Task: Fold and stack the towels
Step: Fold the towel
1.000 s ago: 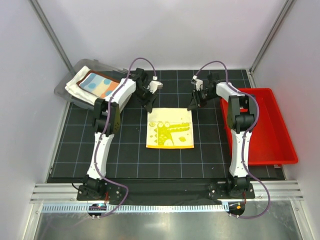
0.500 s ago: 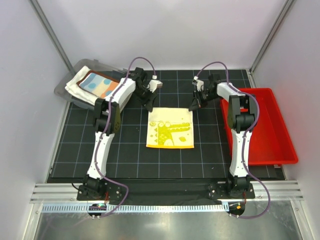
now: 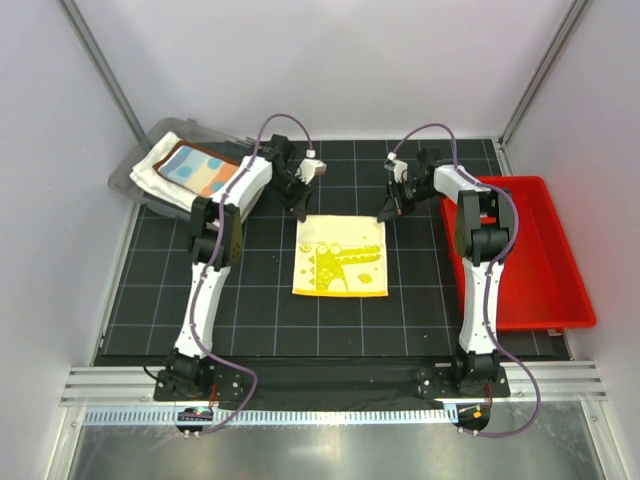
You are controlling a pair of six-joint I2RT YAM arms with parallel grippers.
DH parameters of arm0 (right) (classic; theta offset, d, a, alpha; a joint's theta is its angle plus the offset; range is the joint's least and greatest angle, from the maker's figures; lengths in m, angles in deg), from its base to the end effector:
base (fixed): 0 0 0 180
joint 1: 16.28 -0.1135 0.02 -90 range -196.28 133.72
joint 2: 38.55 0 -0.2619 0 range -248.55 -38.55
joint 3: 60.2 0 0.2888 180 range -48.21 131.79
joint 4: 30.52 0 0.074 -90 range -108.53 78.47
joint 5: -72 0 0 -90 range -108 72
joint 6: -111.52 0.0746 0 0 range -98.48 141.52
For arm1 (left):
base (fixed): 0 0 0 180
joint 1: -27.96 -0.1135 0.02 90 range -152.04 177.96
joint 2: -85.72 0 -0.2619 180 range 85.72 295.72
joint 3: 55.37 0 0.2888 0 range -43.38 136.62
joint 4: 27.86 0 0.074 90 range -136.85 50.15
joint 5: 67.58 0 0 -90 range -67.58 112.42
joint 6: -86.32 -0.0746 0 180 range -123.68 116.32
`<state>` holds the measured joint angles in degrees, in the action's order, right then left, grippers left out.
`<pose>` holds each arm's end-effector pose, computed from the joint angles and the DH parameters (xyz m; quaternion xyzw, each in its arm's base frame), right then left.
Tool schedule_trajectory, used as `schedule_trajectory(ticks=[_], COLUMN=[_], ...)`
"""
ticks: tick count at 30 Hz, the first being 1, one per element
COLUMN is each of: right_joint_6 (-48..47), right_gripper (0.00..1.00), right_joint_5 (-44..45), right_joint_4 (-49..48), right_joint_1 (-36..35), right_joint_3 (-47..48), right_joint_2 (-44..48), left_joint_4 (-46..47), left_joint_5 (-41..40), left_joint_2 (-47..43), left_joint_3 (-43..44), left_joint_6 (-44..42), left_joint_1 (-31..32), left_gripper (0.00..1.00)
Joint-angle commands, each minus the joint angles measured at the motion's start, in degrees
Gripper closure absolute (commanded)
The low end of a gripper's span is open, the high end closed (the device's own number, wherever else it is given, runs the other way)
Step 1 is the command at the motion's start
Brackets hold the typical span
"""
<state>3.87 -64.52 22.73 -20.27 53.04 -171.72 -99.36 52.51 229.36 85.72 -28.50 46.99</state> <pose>0.5020 0.0893 0.0861 -0.2273 0.8818 0.3719 0.1799 0.5148 -0.2171 0.1227 0.3905 0.8738 -0.2500 0.1468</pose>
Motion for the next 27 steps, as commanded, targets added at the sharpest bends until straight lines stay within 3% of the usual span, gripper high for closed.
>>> schedule_trajectory(ticks=[1,3,5,8,16,27], right_joint_6=[-0.28,-0.37,-0.37,0.68,4.2,7.01], right_gripper=[0.89,0.89,0.9,0.97,0.99,0.99], right_joint_5=[-0.76,-0.85,-0.76,1.34,1.61,4.68], right_joint_4=[-0.04,-0.03,-0.38,-1.52,-14.61,-19.63], right_joint_1=[0.21,0.21,0.21,0.12,0.21,-0.67], right_joint_3=[1.93,1.84,1.76,1.58,-9.13,-20.55], right_joint_2=[-0.52,-0.52,-0.34,0.79,12.48,23.37], left_joint_4=[-0.61,-0.87,-1.23,-1.4,4.03,6.07], left_joint_5=[1.2,1.55,1.29,-0.37,-2.49,-3.89], left_joint_2=[1.21,1.21,0.86,-0.71,-10.37,-18.47], left_joint_3=[2.12,2.3,2.47,2.91,-1.73,-10.17], left_joint_6=[-1.02,-1.28,-1.02,-0.41,3.63,8.03], left_joint_1=[0.05,0.13,0.31,0.31,0.48,1.54], left_gripper=[0.63,0.72,0.88,1.0,1.0,1.0])
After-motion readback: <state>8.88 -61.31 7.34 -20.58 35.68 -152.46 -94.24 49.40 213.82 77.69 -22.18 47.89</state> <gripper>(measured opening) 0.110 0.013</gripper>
